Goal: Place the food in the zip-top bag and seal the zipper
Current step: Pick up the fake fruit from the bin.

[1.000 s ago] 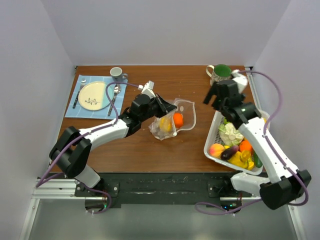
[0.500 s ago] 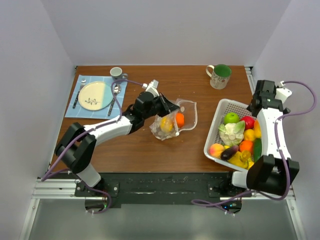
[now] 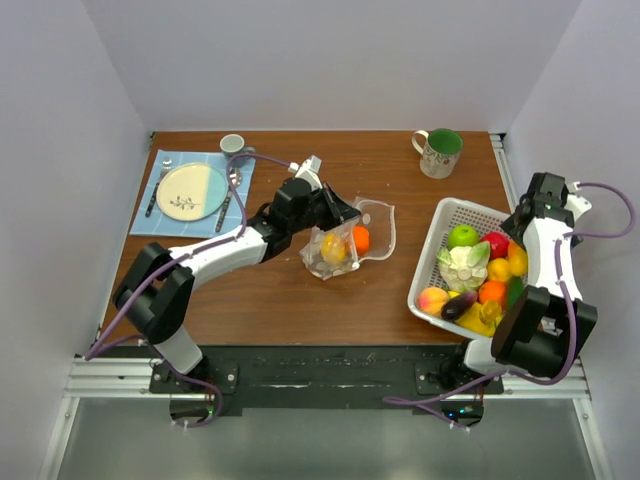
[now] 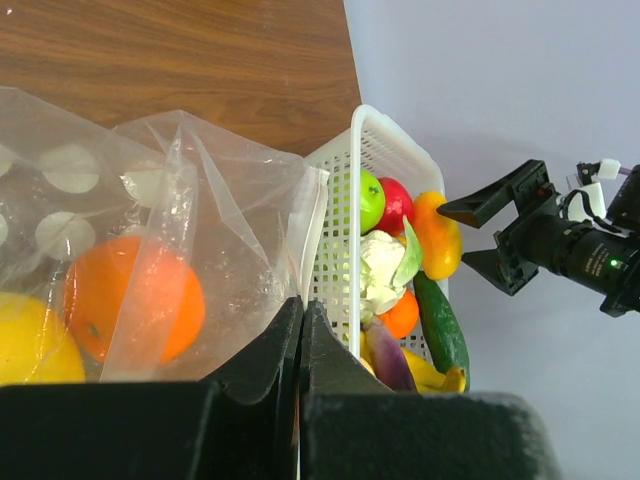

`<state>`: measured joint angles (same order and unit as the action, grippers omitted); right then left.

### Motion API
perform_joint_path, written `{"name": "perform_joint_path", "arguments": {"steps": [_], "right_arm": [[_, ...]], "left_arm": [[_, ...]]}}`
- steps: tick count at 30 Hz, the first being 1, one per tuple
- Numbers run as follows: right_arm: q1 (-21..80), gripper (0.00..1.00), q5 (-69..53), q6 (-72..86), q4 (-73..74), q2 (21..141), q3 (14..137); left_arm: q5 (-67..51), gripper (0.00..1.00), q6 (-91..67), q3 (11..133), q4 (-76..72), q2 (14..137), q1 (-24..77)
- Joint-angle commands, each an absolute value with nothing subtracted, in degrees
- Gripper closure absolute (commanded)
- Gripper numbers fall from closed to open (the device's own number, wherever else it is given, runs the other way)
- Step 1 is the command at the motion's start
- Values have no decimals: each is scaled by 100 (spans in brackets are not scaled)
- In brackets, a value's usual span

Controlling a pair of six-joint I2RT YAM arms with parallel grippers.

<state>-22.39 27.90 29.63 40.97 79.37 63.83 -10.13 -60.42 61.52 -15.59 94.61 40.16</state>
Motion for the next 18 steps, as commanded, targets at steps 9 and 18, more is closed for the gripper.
{"name": "perform_joint_path", "arguments": {"steps": [9, 18], "right_arm": [[-2320, 20, 2400, 3234, 3182, 7691, 5783], [-2320, 58, 2127, 3155, 3278, 7542, 5792]], "left_arm": [[-1081, 100, -5897, 6451, -1661, 9545, 4034], [-1037, 100, -5933, 6372, -1723, 9519, 4034]]}}
